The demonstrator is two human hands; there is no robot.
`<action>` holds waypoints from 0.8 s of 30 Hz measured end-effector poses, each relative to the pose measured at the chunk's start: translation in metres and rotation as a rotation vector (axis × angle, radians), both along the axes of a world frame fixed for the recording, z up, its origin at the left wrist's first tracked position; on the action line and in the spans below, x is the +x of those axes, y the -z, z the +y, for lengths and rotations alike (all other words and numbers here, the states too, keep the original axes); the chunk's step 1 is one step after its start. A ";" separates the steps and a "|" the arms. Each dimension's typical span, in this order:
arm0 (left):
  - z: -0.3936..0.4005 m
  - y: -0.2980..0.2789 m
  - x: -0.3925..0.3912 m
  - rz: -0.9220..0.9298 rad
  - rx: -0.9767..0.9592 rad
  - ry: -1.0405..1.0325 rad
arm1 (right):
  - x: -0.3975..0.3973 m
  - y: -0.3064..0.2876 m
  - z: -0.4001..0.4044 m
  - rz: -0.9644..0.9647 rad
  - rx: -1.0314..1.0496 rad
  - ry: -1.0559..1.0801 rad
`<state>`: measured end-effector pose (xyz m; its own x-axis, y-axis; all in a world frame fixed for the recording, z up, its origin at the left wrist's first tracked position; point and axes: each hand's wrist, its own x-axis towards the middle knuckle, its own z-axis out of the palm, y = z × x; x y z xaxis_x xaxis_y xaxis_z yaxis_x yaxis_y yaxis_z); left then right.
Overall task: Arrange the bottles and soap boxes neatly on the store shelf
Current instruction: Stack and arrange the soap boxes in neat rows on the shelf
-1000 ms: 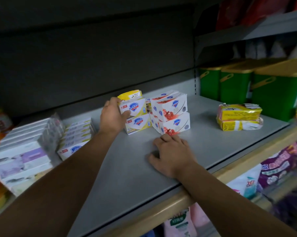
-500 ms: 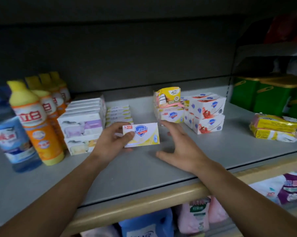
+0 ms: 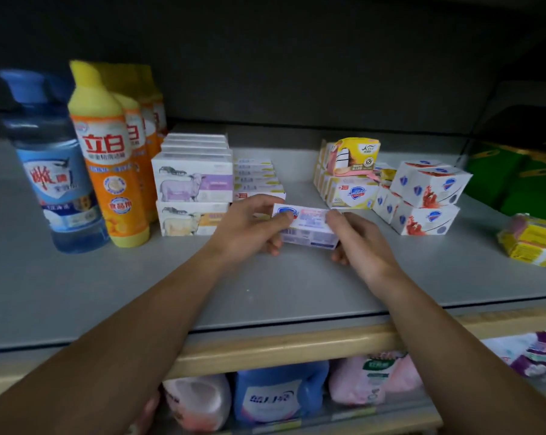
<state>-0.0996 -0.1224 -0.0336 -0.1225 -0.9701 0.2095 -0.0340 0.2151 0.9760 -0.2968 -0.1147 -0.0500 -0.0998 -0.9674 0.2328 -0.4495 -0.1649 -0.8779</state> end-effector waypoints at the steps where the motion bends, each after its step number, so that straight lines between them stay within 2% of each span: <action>1: -0.001 0.001 0.000 -0.030 -0.007 -0.014 | 0.000 0.000 -0.001 -0.013 0.008 0.010; 7: -0.003 0.001 0.001 -0.102 -0.065 -0.030 | 0.001 -0.002 0.001 -0.082 0.043 0.021; 13: -0.002 -0.003 -0.001 0.110 0.087 -0.028 | 0.001 -0.002 0.004 -0.359 -0.100 -0.097; 16: -0.002 0.000 0.001 0.159 0.172 0.028 | -0.003 -0.001 0.009 -0.271 -0.159 -0.179; 19: -0.002 0.003 0.003 0.236 0.209 0.056 | -0.003 0.000 0.007 -0.252 -0.127 -0.197; 21: -0.002 0.003 0.004 0.274 0.186 0.032 | -0.002 0.002 0.003 -0.249 -0.072 -0.131; 24: 0.000 0.001 0.004 0.207 0.091 0.063 | -0.002 0.004 -0.003 -0.187 -0.060 -0.061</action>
<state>-0.0953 -0.1224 -0.0344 -0.1465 -0.9779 0.1488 0.1798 0.1216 0.9762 -0.2984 -0.1173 -0.0543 -0.0882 -0.9580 0.2730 -0.2670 -0.2413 -0.9330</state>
